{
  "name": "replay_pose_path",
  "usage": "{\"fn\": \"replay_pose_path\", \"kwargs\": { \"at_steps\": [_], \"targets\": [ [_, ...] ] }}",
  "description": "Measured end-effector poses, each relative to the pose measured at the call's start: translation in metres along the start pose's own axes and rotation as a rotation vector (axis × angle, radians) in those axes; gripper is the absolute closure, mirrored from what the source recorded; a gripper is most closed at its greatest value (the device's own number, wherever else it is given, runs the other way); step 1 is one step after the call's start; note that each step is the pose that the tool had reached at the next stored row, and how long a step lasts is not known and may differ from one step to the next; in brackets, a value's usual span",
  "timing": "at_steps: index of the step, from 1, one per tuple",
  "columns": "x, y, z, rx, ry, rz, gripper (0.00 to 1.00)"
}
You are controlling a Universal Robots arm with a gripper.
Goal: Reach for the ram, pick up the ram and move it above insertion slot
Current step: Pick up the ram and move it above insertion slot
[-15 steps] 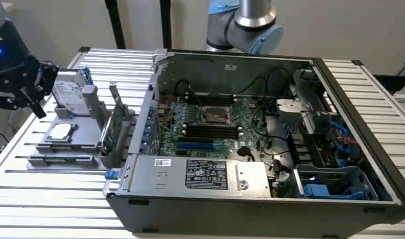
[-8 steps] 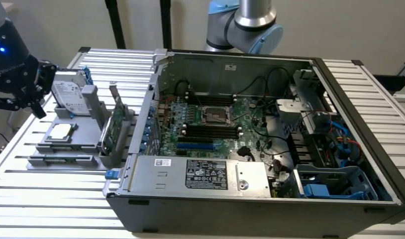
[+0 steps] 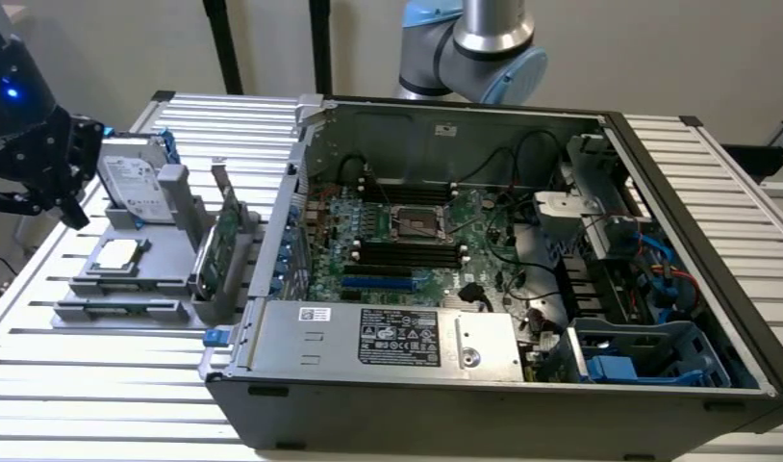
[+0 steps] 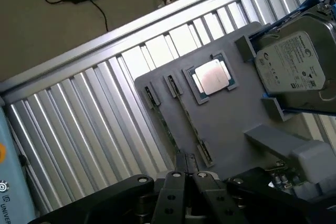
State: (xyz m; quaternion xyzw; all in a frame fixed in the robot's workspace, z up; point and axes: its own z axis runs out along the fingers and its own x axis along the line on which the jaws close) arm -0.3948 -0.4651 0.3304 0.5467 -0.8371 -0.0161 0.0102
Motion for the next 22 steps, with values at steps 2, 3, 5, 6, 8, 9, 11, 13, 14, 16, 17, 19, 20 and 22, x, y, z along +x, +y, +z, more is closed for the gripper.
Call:
{"fn": "replay_pose_path", "kwargs": {
  "at_steps": [2,3,5,6,8,9,11,13,14,16,17,19,20,22],
  "targets": [
    [0.0,0.0,0.0,0.0001,0.0013,-0.035,0.89],
    [0.0,0.0,0.0,0.0001,0.002,-0.053,0.89],
    [0.0,0.0,0.0,0.0002,0.0033,-0.091,0.89],
    [0.0,0.0,0.0,0.0004,0.004,-0.109,0.89],
    [0.0,0.0,0.0,0.0006,0.0053,-0.146,0.89],
    [0.0,0.0,0.0,0.0008,0.0059,-0.163,0.89],
    [0.0,0.0,0.0,0.0011,0.0071,-0.2,0.89],
    [0.0,0.0,0.0,0.0015,0.0084,-0.236,0.89],
    [0.0,0.0,0.0,0.0018,0.0089,-0.254,0.89],
    [0.0,0.0,0.0001,0.0027,0.01,-0.29,0.89],
    [0.0,0.0,0.0001,0.0033,0.0105,-0.308,0.89],
    [0.0,0.0,0.0002,0.0047,0.0115,-0.344,0.89],
    [0.0,0.0,0.0002,0.0056,0.0119,-0.362,0.89],
    [0.0,-0.0001,0.0003,0.0074,0.0128,-0.399,0.89]
  ]
}}
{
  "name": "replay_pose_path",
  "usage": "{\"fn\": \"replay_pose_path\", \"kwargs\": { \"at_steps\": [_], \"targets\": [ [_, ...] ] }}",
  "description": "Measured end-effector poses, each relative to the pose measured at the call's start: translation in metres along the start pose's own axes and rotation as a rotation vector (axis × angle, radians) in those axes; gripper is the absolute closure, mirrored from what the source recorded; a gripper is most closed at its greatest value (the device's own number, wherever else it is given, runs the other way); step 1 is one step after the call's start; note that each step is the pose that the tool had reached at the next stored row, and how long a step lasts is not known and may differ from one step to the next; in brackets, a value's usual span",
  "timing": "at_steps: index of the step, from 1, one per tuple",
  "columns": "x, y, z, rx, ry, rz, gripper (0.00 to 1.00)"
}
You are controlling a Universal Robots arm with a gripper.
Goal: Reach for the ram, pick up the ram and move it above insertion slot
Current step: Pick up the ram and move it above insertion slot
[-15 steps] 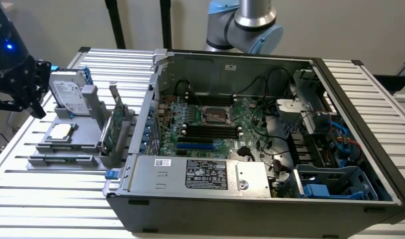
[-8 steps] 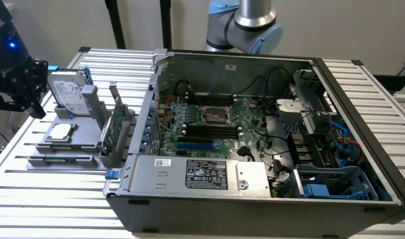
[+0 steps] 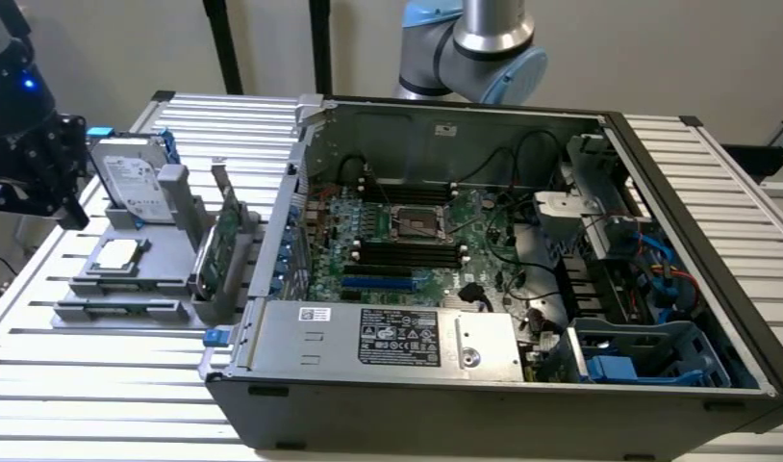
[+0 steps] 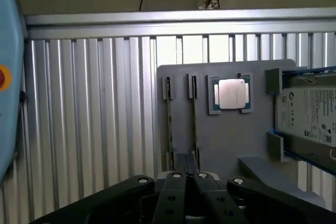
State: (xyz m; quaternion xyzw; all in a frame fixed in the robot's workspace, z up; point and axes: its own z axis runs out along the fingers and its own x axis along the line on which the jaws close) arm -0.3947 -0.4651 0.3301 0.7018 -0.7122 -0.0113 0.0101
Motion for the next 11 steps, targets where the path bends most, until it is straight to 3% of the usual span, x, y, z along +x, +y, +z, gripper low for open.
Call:
{"fn": "replay_pose_path", "kwargs": {
  "at_steps": [8,11],
  "targets": [
    [0.0,0.0001,0.0008,0.0108,0.0041,-0.144,0.89],
    [0.0001,0.0004,0.0008,0.0115,0.0037,-0.154,0.88]
  ]
}}
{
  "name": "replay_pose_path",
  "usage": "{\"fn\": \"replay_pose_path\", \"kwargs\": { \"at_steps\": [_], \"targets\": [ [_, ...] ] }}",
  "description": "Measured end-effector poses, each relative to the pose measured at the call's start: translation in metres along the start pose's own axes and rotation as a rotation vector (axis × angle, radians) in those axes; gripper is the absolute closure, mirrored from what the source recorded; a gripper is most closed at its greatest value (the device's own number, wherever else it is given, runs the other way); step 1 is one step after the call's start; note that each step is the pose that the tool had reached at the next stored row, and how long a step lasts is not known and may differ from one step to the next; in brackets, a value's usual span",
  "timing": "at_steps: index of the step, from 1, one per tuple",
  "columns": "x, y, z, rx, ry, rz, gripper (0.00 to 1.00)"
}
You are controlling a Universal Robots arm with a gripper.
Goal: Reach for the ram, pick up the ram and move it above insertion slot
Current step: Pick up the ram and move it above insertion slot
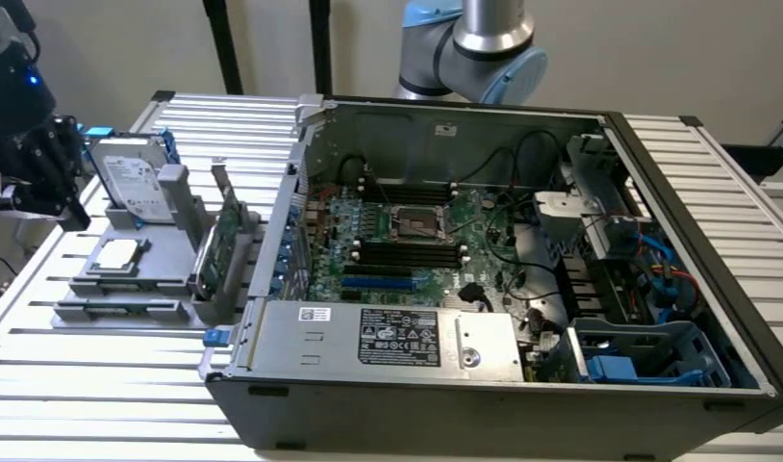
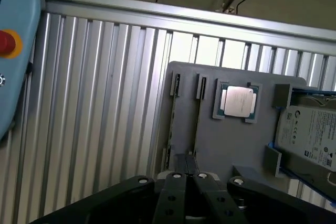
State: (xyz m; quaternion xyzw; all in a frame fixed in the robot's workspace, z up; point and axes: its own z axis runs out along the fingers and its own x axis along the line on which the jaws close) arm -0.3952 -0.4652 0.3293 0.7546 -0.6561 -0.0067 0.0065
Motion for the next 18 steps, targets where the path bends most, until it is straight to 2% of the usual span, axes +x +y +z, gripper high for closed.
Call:
{"fn": "replay_pose_path", "kwargs": {
  "at_steps": [1,2,5,7,8,18],
  "targets": [
    [0.0,0.0,0.0,0.0,-0.0002,0.0,0.82],
    [0.0,0.0,0.0001,0.0001,-0.0004,0.0,0.82],
    [0.0,0.0,0.0003,0.0002,-0.0005,0.0,0.64],
    [0.001,0.0001,0.0016,0.0001,-0.0001,0.0,0.64],
    [0.001,0.0,0.0031,-0.0002,0.0002,0.0,0.58],
    [0.002,-0.0002,0.0215,0.0,0.0,0.02,0.58]
  ]
}}
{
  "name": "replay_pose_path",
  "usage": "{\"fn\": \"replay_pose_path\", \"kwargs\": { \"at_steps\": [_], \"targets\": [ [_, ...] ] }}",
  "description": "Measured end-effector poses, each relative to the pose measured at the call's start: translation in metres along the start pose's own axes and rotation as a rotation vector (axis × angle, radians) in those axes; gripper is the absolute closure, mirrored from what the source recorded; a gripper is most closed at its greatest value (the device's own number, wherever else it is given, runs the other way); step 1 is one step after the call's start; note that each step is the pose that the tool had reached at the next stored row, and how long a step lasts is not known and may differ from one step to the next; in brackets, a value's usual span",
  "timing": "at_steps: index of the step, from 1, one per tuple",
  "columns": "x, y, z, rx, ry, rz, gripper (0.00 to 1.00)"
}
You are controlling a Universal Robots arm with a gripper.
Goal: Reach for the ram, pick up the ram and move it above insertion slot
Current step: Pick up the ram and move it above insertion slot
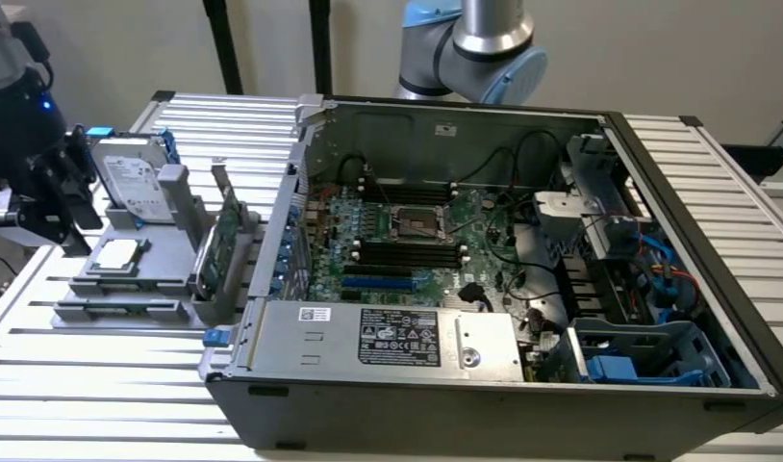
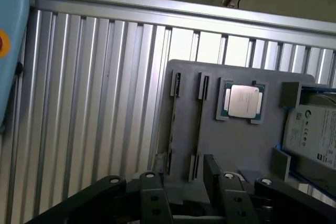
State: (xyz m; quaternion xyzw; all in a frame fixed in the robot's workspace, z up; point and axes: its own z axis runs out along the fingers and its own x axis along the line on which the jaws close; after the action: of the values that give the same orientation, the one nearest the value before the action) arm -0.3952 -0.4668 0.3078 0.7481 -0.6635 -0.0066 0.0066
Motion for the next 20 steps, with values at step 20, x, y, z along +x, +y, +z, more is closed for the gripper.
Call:
{"fn": "replay_pose_path", "kwargs": {
  "at_steps": [20],
  "targets": [
    [0.005,0.0004,0.0363,-0.0001,-0.0005,0.031,0.58]
  ]
}}
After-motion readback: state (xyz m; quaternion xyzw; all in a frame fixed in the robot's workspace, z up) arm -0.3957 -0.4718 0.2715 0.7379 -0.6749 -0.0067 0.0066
